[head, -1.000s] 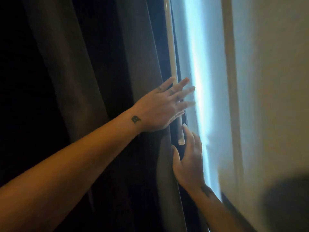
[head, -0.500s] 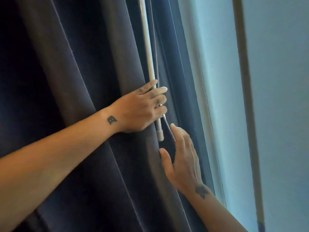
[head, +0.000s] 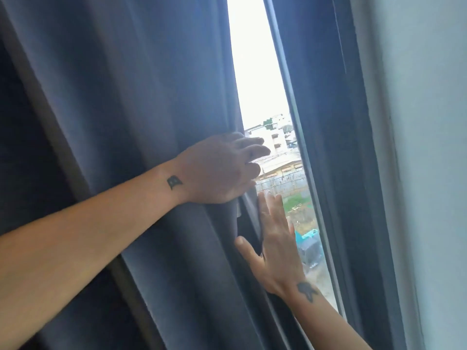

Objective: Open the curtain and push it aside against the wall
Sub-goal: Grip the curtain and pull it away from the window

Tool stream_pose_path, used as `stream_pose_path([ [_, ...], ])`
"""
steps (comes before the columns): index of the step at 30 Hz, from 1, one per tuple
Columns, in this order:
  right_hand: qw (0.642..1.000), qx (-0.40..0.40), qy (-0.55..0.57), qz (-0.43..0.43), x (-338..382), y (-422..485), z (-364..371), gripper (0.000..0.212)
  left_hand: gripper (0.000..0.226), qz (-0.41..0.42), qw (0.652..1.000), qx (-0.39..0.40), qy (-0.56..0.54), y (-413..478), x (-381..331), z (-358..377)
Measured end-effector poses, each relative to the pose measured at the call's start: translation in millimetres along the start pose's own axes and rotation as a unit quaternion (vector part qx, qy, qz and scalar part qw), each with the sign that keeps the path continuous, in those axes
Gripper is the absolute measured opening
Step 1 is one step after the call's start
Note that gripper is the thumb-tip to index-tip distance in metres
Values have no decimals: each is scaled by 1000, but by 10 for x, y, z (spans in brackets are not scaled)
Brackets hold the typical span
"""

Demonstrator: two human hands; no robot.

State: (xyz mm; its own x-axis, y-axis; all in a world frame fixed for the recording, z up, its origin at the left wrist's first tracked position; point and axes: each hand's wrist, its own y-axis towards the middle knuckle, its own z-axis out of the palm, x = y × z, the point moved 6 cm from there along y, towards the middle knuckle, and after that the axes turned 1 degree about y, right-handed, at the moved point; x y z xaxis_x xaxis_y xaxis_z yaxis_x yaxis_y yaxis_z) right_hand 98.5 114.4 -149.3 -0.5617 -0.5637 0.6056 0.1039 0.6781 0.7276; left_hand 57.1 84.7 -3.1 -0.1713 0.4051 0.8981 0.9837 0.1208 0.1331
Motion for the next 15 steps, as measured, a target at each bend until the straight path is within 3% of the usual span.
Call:
stream_pose_path([
  [4, 999, 24, 46, -11, 112, -78, 246, 100, 11, -35, 994, 99, -8, -112, 22, 55],
  [10, 989, 42, 135, -48, 193, -234, 656, 93, 53, -81, 968, 221, 85, -408, 55, 247],
  [13, 984, 64, 156, -58, 241, -339, 857, 94, 56, -85, 922, 357, 121, -661, 68, 421],
  [15, 984, 73, 154, -52, 246, -396, 986, 96, 57, -90, 902, 404, 128, -820, 52, 469],
])
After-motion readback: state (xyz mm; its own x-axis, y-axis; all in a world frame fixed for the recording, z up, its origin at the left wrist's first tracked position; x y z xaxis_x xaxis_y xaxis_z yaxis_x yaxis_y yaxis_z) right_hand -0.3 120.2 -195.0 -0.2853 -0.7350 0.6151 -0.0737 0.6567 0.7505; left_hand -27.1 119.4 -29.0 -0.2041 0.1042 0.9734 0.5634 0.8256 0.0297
